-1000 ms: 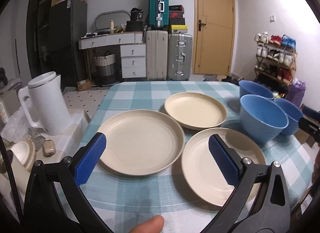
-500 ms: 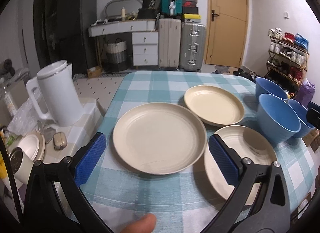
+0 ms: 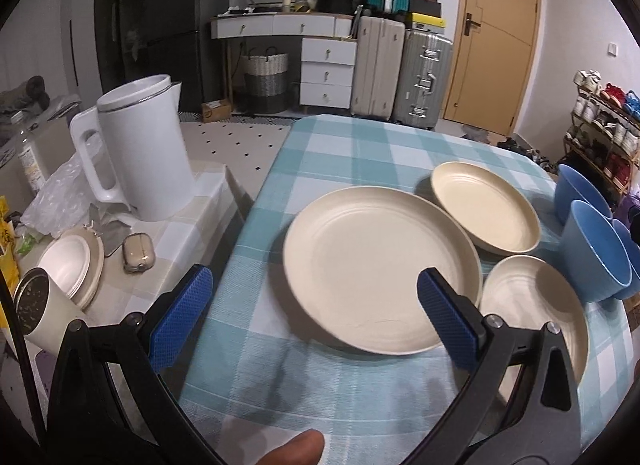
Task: Organize plates and bowls
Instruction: 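Move the left tool toward the large cream plate while the right tool approaches another plate, then close the left tool on the large plate rim while the right tool grips its plate rim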
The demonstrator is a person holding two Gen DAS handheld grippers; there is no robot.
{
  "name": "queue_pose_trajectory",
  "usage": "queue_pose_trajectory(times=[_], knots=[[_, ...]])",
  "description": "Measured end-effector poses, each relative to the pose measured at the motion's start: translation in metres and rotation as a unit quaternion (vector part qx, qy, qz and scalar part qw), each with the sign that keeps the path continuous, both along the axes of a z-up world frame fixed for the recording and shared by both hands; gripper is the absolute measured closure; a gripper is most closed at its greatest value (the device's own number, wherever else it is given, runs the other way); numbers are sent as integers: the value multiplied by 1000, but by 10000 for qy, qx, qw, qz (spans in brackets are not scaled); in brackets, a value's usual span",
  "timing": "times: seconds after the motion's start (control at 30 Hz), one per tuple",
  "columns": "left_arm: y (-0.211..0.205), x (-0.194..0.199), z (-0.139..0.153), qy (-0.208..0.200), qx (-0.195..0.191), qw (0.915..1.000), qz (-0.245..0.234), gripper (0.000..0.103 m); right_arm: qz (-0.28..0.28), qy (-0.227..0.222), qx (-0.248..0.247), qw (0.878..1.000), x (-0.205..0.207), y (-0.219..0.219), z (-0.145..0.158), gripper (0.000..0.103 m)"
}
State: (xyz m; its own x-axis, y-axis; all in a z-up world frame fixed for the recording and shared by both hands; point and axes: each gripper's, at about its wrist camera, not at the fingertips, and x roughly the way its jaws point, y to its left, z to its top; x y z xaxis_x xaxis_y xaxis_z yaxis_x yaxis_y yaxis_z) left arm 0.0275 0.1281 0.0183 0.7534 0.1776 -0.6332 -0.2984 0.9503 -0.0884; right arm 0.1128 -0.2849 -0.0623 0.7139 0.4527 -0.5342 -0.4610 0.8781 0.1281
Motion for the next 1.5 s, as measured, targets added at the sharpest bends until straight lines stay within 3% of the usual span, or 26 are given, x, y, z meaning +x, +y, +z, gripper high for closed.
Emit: queue_pose_trajectory(times=[0.73,0.9,1.1,1.23,1.5], knots=[[34,33,-51,598,-630,9960,205,2,420,890,-321,9946,69,72,-60,0],[38,37,-59,651,-745,9949,208,11,506,1146,-253,9918,79,80,-72,1],[42,42,-66,763,-795,9938,161,21,646,1375,-328,9878,89,92,-86,18],[45,43,-68,762,-859,9932,172,26,687,1510,-386,9854,96,101,-96,23],[45,44,-73,838,-948,9919,129,49,690,1823,-421,9799,110,114,-114,32]])
